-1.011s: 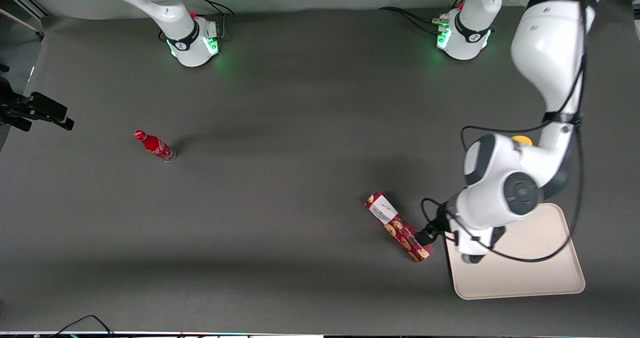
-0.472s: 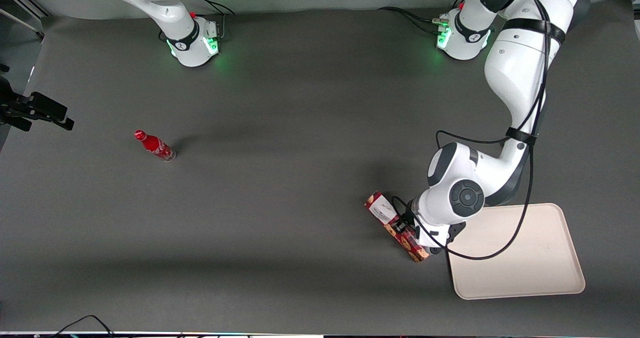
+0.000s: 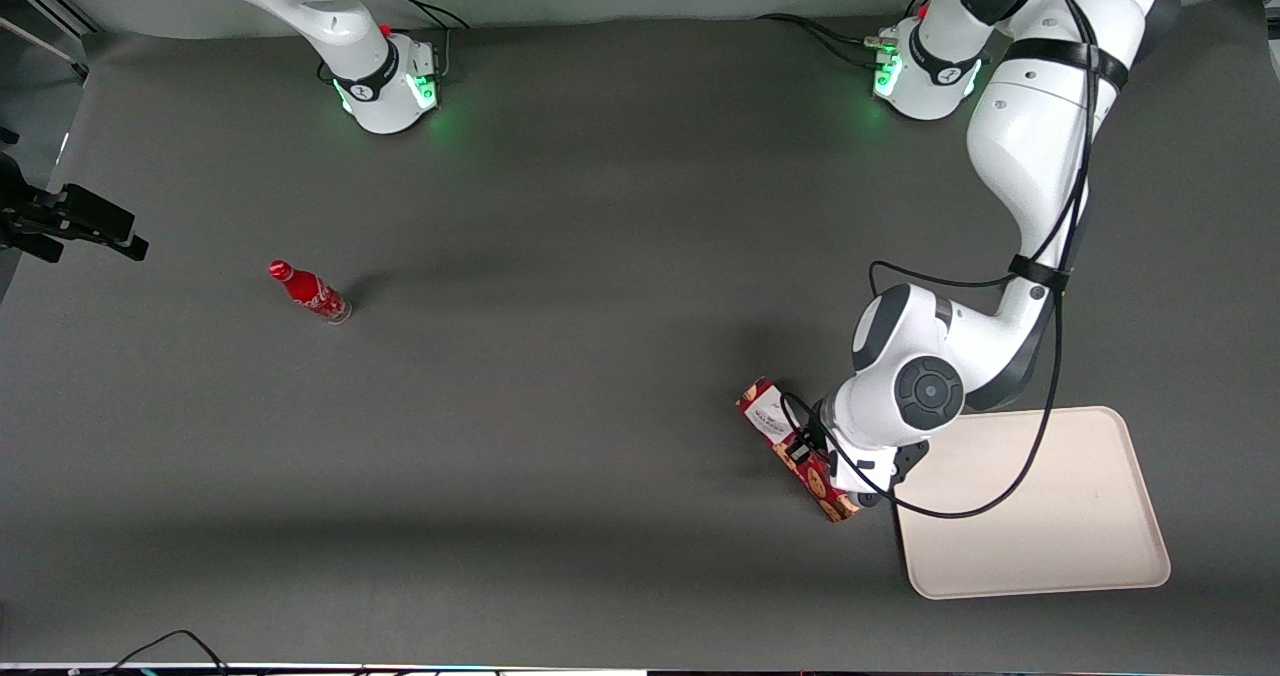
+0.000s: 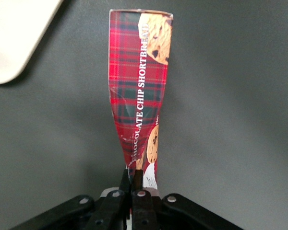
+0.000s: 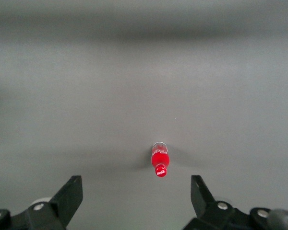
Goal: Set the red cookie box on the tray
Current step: 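Lift the box and carry it over the white tray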
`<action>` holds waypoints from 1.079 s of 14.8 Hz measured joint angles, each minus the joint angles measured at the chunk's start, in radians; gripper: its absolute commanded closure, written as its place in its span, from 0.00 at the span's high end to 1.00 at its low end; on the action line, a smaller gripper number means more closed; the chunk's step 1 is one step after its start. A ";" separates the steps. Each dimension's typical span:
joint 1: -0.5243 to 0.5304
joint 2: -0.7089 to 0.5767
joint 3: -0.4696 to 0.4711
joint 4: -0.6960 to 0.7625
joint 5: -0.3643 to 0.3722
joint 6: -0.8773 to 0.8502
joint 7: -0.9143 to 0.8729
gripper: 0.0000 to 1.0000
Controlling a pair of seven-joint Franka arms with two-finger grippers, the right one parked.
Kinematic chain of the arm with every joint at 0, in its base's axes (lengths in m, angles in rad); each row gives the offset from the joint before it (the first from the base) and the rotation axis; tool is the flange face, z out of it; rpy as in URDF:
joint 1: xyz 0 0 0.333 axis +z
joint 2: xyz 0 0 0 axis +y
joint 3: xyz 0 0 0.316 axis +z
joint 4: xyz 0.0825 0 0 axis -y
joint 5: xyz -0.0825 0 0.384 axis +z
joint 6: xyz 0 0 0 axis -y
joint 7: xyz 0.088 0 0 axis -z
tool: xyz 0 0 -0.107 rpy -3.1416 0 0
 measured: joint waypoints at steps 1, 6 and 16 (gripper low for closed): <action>0.002 -0.001 0.000 0.004 0.000 0.000 -0.001 0.00; 0.020 -0.051 0.001 0.084 0.000 -0.153 -0.002 0.00; 0.095 -0.364 0.152 0.241 0.003 -0.729 0.385 0.00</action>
